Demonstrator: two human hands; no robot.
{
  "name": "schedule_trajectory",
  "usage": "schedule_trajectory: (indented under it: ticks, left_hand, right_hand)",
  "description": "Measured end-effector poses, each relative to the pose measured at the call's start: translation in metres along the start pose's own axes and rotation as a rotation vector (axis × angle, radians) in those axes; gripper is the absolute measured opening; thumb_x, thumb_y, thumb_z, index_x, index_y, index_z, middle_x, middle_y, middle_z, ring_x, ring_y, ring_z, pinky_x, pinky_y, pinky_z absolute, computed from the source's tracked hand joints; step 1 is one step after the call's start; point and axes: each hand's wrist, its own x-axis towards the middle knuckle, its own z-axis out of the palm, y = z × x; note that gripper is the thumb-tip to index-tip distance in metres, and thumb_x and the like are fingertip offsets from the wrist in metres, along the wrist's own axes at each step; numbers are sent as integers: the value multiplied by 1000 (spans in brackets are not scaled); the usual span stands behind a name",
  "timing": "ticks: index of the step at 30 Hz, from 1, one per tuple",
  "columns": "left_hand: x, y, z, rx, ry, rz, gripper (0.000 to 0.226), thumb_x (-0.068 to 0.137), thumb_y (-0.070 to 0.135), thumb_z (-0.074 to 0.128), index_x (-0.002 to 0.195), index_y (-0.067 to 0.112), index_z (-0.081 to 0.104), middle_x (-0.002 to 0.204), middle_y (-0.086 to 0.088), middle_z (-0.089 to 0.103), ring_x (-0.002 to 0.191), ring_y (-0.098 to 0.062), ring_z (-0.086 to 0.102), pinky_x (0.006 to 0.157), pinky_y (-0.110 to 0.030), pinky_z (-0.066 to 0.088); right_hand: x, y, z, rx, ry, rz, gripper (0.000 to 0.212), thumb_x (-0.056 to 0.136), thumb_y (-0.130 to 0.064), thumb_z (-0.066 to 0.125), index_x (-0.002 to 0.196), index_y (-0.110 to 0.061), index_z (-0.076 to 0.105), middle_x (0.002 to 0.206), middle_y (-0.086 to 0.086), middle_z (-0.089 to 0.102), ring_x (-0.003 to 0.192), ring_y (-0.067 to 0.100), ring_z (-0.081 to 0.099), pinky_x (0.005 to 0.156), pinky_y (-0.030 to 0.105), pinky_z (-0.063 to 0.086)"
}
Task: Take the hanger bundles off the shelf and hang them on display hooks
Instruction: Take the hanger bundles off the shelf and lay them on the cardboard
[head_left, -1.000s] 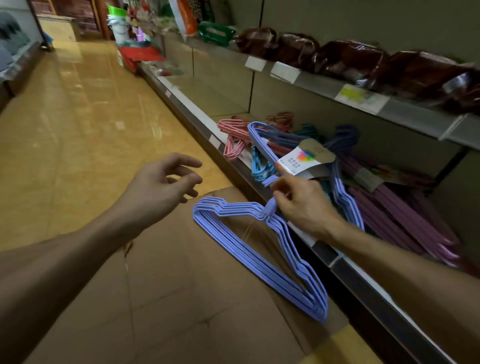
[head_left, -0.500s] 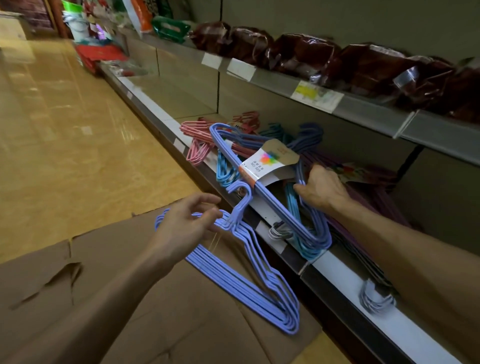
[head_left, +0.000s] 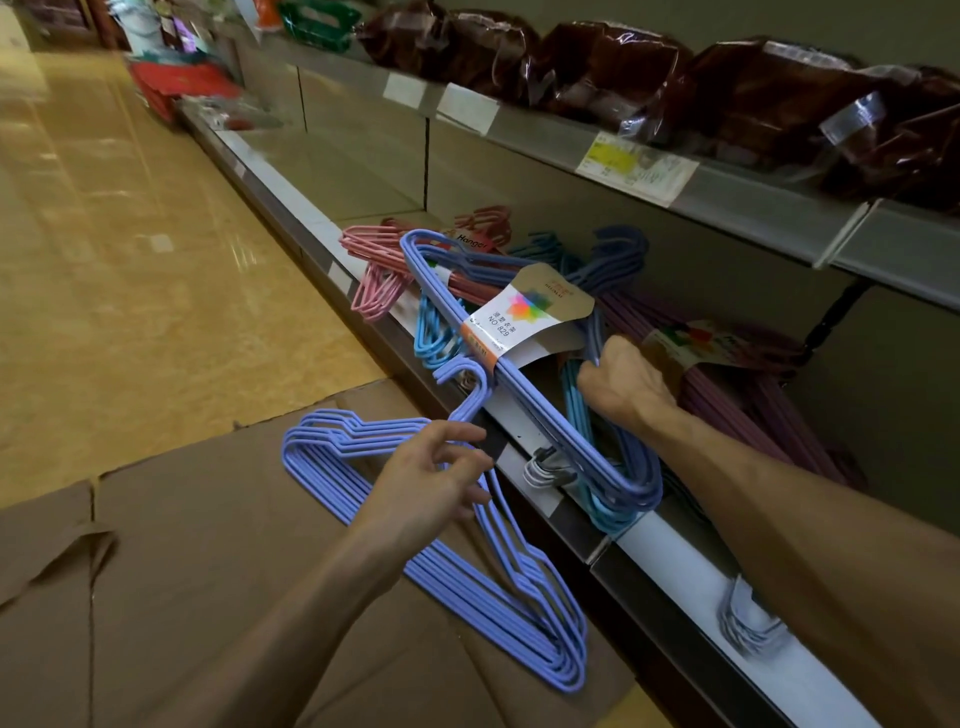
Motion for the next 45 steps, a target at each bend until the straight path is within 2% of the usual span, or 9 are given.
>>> schedule_trajectory:
  ticks: [12, 15, 20, 23, 30, 34, 39, 42, 45]
  left_hand:
    - [-6, 12, -22, -14, 59, 13, 17, 98, 15, 56, 110, 20, 66, 102, -3, 72, 81, -20, 74, 70, -31, 60]
    - [-13, 19, -37, -35, 98, 27, 16, 97, 14, 58, 110, 18, 66, 101, -4, 72, 81, -23, 74, 70, -33, 59]
    - [-25, 28, -69, -136, 199, 9, 16, 98, 12, 58, 113, 10, 64, 95, -4, 71, 72, -24, 72, 63, -31, 57]
    - [-34, 37, -92, -255, 295, -12, 17, 100, 15, 55, 113, 4, 59, 98, -11, 64, 73, -25, 66, 63, -32, 58]
    - [-65, 56, -161, -434, 494, -21, 41, 98, 33, 59, 128, 6, 51, 118, -16, 58, 104, -31, 66, 90, -41, 55]
    - [-88, 72, -198, -635, 597, 68, 22, 100, 34, 56, 98, 12, 58, 95, -8, 61, 86, -21, 65, 74, -36, 55]
    - [-117, 75, -239, -795, 832, 118, 33, 98, 31, 60, 116, 7, 46, 102, -12, 60, 73, -18, 68, 53, -34, 58]
    - [-126, 71, -252, -726, 916, 165, 29, 102, 26, 54, 115, 2, 45, 93, -8, 58, 57, -12, 67, 46, -28, 55]
    - [-136, 71, -272, -635, 978, 212, 23, 104, 25, 50, 90, 8, 46, 77, -4, 46, 38, -5, 54, 46, -24, 49]
  right_hand:
    - [0, -17, -9, 345, 72, -43, 23, 92, -23, 61, 88, -1, 67, 65, 4, 57, 60, 23, 55, 53, 30, 40]
    - [-8, -30, -7, 457, 17, -47, 22, 90, -16, 63, 87, 4, 72, 69, 9, 70, 64, 24, 64, 65, 40, 54]
    - [-33, -59, 0, 549, -82, -46, 19, 87, -10, 66, 74, 4, 69, 59, 10, 64, 52, 21, 56, 50, 27, 42]
    - [-48, -78, 9, 598, -149, -67, 13, 84, -8, 69, 75, 0, 73, 60, 12, 69, 55, 24, 61, 55, 35, 51]
    - [-101, -130, 15, 590, -275, -265, 13, 90, -11, 66, 78, -8, 71, 80, 19, 74, 67, 29, 67, 64, 38, 52]
    - [-130, -156, 21, 522, -345, -432, 18, 92, -18, 65, 77, -11, 69, 73, 10, 70, 63, 21, 61, 61, 31, 46]
    - [-161, -187, 29, 502, -428, -581, 9, 96, -25, 63, 97, -17, 68, 80, 0, 71, 60, 5, 63, 58, 22, 48]
    - [-173, -201, 34, 566, -481, -557, 21, 95, -26, 66, 115, -20, 66, 86, 2, 76, 72, 12, 72, 71, 34, 59]
    - [-188, -216, 40, 715, -643, -470, 27, 95, -20, 66, 120, -18, 59, 88, 13, 73, 74, 28, 70, 74, 50, 59]
